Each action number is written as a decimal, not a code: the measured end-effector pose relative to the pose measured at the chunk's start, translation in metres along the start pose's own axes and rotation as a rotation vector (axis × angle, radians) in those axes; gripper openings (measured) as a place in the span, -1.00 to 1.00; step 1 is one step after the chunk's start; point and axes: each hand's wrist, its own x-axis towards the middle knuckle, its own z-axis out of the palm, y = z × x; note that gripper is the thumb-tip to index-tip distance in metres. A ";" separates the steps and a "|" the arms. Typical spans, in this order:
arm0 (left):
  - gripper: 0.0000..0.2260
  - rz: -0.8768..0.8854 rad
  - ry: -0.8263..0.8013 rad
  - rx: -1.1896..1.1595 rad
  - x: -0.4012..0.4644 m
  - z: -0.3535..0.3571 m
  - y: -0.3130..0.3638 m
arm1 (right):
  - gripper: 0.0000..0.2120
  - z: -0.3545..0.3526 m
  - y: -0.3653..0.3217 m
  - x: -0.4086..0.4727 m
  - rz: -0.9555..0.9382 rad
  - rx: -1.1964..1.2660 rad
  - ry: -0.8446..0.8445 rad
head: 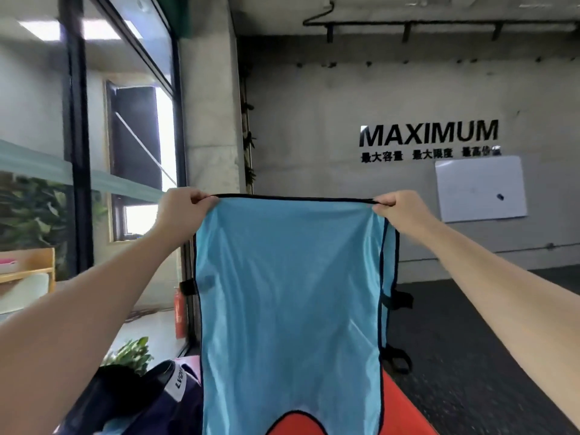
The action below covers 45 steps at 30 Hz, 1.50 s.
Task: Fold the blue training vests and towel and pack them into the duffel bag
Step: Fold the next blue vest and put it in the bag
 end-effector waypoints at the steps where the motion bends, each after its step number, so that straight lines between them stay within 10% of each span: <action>1: -0.78 0.005 0.009 0.001 0.004 -0.008 0.005 | -0.68 -0.007 -0.007 0.001 -0.002 0.008 -0.019; 13: -0.75 -0.005 0.018 0.042 0.013 -0.045 -0.005 | -0.75 -0.023 -0.013 0.007 -0.008 -0.064 -0.393; 30: -0.92 0.085 -0.161 0.138 -0.004 -0.048 -0.044 | -0.93 0.004 0.003 0.001 -0.133 -0.309 -0.383; 45: -0.95 -0.033 -0.215 -0.083 -0.013 -0.058 -0.032 | -0.90 -0.009 0.002 -0.001 0.120 0.327 -0.201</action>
